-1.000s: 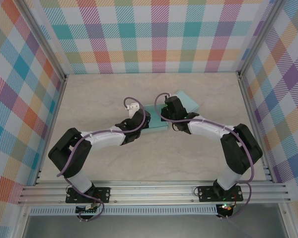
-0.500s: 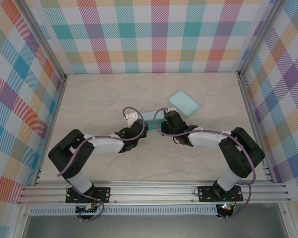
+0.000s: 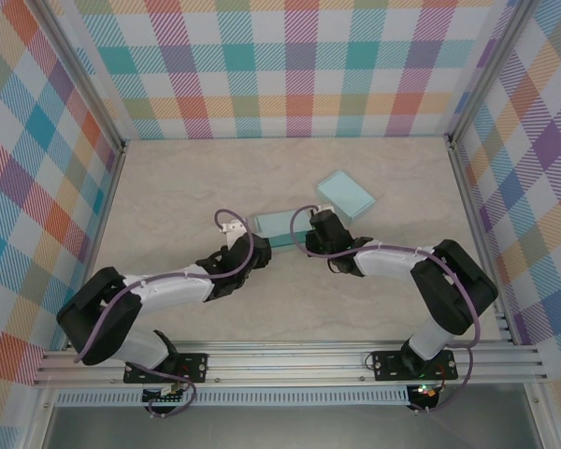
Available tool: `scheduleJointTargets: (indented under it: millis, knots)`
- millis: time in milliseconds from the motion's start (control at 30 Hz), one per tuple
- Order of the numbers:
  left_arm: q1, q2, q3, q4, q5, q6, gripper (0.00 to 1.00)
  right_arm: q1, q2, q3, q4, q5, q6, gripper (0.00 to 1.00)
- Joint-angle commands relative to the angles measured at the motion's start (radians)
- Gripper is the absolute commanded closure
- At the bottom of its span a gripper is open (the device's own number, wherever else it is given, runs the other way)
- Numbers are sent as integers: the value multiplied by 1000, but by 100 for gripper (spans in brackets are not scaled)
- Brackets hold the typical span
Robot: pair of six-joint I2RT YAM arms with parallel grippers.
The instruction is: Fold the paper box
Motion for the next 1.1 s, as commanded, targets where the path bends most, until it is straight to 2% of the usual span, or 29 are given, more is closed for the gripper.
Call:
scheduleJointTargets:
  millis: [0,167,400,600,800,833,867,900,1067]
  knots:
    - [-22,-78,-45,-76,34,-32,28,11,14,21,-27,14,5,84]
    - [-64,-187,-79,-199,80,-48,28,23,12,39,-53,14,-2,76]
    - [-79,-364,-92,-406,66,-96,26,57,-33,36,-124,21,5,61]
    - [-79,-546,-65,-562,-52,-99,21,90,-172,-2,-249,50,27,46]
    - [-76,-660,-42,-652,-195,-84,5,91,-389,-55,-386,73,55,33]
    - [-75,-670,-37,-653,-216,-79,0,90,-426,-56,-414,79,63,27]
    - [-75,-673,-29,-653,-232,-72,0,91,-456,-56,-442,87,74,20]
    - [-75,-674,-21,-652,-245,-66,0,90,-484,-57,-463,95,87,2]
    - [-71,-650,22,-641,-328,-51,0,89,-631,-72,-520,158,144,0]
